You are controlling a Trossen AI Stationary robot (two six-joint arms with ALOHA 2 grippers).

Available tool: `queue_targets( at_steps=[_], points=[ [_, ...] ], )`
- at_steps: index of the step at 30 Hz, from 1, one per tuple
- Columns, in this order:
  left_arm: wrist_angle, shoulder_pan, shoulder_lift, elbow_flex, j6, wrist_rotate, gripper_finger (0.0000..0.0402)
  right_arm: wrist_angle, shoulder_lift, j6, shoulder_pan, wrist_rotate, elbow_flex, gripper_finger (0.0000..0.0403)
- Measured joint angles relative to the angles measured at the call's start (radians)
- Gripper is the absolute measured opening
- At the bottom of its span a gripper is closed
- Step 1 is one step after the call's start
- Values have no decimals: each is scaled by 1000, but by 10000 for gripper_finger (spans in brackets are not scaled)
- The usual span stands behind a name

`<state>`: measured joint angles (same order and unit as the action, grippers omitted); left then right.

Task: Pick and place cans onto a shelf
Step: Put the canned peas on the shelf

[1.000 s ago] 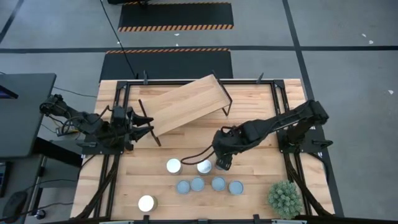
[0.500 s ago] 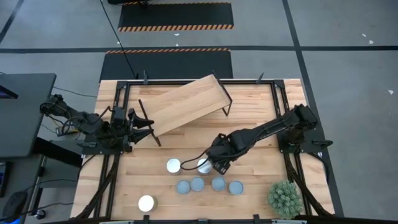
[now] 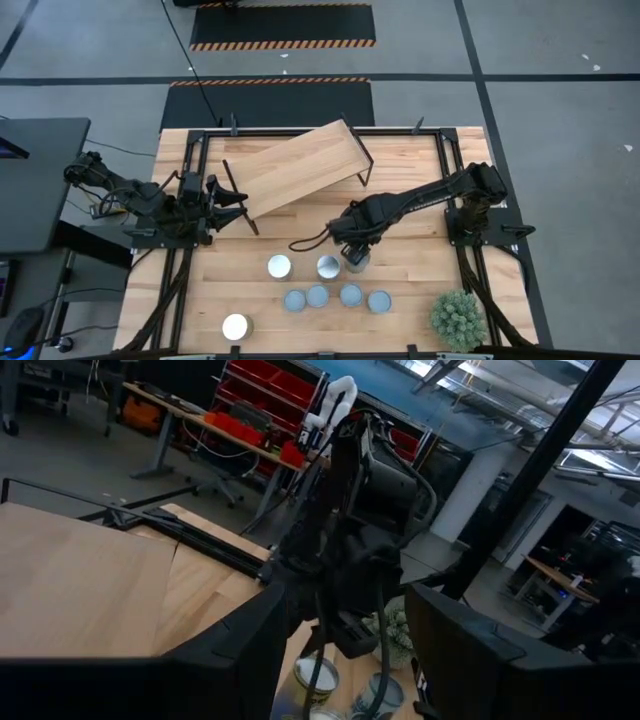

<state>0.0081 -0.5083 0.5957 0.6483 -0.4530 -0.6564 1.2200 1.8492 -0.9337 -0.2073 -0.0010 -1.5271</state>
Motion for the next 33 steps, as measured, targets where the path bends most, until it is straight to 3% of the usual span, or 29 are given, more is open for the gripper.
queue_targets(
  at_steps=[6, 15, 23, 26, 29, 33],
  points=[
    [0, 0, 0, 0, -5, 0, 208, -2, 0, 9, -22, 0, 2, 134],
    [-1, 0, 0, 0, -5, 0, 208, -74, -8, 58, -28, -47, 61, 106],
    [-1, 0, 0, 0, -6, 0, 208, -87, -7, 134, -29, -38, 64, 13],
    [-1, 0, 0, 0, -6, 0, 208, -83, -6, 183, -29, -22, 64, 9],
    [-1, 0, 0, 0, -6, 0, 208, -74, -5, 269, -24, 12, 65, 10],
    [-1, 0, 0, 0, -5, 0, 208, -79, 4, 546, -8, 58, 71, 4]
  ],
)
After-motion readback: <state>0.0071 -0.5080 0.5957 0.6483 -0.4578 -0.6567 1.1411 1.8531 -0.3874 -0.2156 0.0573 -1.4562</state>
